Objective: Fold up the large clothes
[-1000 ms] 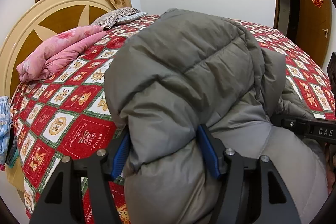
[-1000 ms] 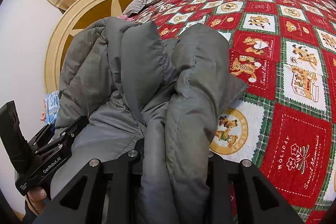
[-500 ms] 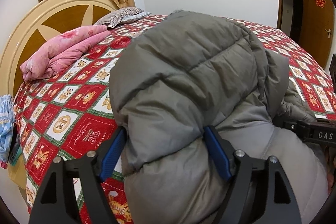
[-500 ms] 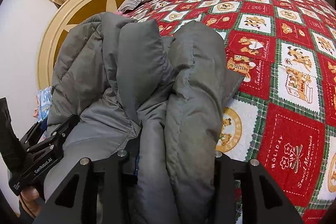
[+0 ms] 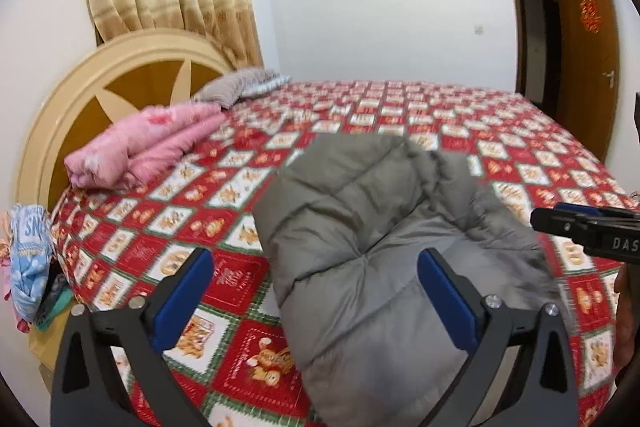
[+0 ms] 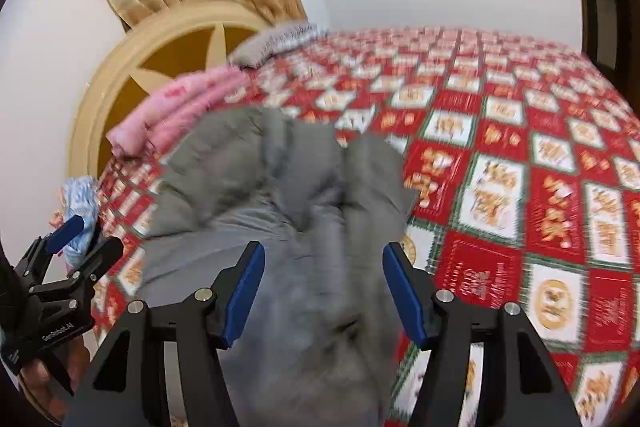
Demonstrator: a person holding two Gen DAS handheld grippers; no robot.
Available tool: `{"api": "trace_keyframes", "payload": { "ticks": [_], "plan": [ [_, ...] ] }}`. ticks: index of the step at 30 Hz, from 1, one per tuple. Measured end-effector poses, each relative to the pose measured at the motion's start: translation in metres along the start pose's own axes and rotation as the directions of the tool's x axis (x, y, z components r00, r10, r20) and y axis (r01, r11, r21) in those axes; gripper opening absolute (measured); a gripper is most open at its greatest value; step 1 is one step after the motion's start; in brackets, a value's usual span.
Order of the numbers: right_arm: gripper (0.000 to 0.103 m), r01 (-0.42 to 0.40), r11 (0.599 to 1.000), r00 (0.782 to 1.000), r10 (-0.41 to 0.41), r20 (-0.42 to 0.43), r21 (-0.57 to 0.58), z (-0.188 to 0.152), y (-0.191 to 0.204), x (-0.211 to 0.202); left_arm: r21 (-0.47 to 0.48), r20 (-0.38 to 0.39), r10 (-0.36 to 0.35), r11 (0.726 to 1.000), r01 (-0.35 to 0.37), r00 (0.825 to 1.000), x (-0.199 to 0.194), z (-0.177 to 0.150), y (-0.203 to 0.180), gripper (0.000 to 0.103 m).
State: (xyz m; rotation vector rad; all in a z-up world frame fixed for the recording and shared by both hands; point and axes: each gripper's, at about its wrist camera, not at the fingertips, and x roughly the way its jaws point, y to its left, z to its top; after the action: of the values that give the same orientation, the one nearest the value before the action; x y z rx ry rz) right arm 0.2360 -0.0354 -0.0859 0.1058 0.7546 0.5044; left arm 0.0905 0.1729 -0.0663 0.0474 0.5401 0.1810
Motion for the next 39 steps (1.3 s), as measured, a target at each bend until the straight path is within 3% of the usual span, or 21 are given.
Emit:
{"api": "trace_keyframes", "payload": {
  "ticks": [4, 12, 39],
  "plan": [
    [0.068, 0.008, 1.0, 0.996, -0.007, 0.09, -0.013, -0.008, 0.019, -0.05, -0.021, 0.054, -0.016, 1.0, 0.017, 0.998, -0.035, 0.004, 0.006, 0.103],
    [0.069, 0.012, 0.997, 0.988, 0.0, 0.155, -0.082, -0.013, 0.052, -0.092, -0.047, 0.137, -0.027, 0.998, 0.034, 0.99, -0.064, 0.014, 0.013, 0.103],
    [0.07, 0.001, 0.997, 0.988, 0.01, 0.151, -0.075, -0.021, 0.054, -0.096, -0.042, 0.141, -0.027, 0.999, 0.033, 0.99, -0.065, 0.011, 0.013, 0.103]
  ]
}}
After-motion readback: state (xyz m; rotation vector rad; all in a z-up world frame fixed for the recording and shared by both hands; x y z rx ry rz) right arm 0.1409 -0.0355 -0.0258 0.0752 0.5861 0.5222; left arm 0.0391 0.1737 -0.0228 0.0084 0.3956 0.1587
